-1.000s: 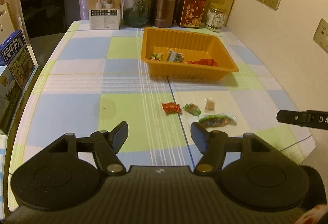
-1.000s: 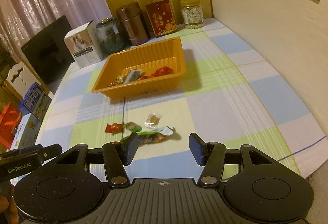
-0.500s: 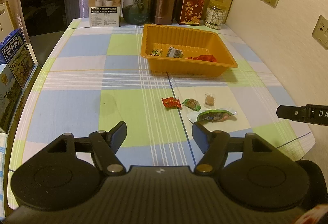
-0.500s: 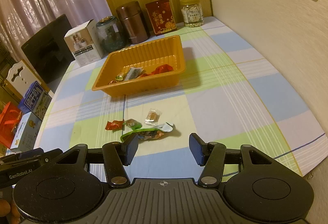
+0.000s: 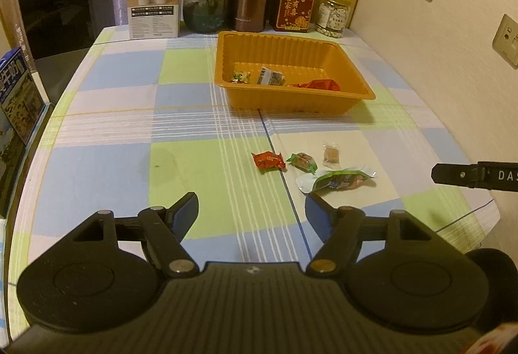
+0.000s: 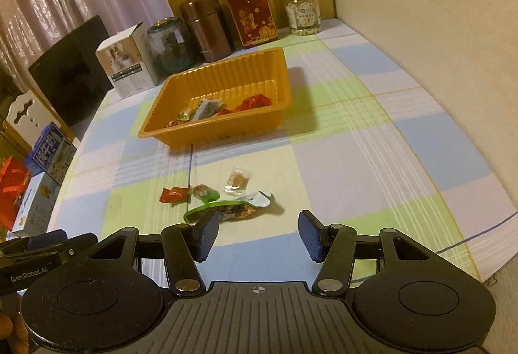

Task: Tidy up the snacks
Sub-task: 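Grasp the red candy with the left tool while the right tool grasps a clear brown candy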

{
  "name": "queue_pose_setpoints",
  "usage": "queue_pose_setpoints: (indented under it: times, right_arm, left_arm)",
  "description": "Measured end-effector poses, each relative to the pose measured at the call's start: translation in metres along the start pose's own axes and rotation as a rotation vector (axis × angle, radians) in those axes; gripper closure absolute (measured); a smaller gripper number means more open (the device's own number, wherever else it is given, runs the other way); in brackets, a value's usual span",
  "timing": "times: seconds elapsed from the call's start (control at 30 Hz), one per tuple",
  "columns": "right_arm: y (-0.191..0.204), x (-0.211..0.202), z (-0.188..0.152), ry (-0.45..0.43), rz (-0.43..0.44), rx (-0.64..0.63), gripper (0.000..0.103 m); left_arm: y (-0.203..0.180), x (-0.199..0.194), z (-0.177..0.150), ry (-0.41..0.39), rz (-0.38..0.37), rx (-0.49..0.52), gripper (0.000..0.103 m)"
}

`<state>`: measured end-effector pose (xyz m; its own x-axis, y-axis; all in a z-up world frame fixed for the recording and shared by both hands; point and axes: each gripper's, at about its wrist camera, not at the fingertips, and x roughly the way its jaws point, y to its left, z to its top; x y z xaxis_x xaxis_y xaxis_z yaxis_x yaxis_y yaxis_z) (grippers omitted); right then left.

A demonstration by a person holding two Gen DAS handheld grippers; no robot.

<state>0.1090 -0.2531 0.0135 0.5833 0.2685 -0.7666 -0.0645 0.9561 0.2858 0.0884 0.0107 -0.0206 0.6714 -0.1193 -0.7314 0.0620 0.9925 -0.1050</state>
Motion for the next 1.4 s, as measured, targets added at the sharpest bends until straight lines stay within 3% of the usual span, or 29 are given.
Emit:
queue_pose_setpoints:
  times: [0.33,0.5,0.93,1.23,1.4]
  right_arm:
    - [-0.004,0.032,0.007,0.032,-0.007,-0.001,0.048]
    - [-0.004,0.051,0.012,0.042,-0.01,-0.006,0.048]
    - [-0.003,0.096,0.025,0.069,-0.009,-0.018,0.048]
    - [-0.004,0.118,0.028,0.081,-0.005,-0.027,0.048]
    - [-0.004,0.125,0.031,0.078,-0.005,-0.028,0.048]
  left_arm:
    - [0.001,0.05,0.013,0.069,-0.007,0.133,0.033]
    - [0.006,0.078,0.02,0.091,-0.046,0.165,0.033]
    - [0.003,0.149,0.03,0.111,-0.093,0.279,0.033]
    - [0.001,0.173,0.036,0.106,-0.106,0.309,0.035]
    - [-0.001,0.178,0.036,0.089,-0.128,0.315,0.045]
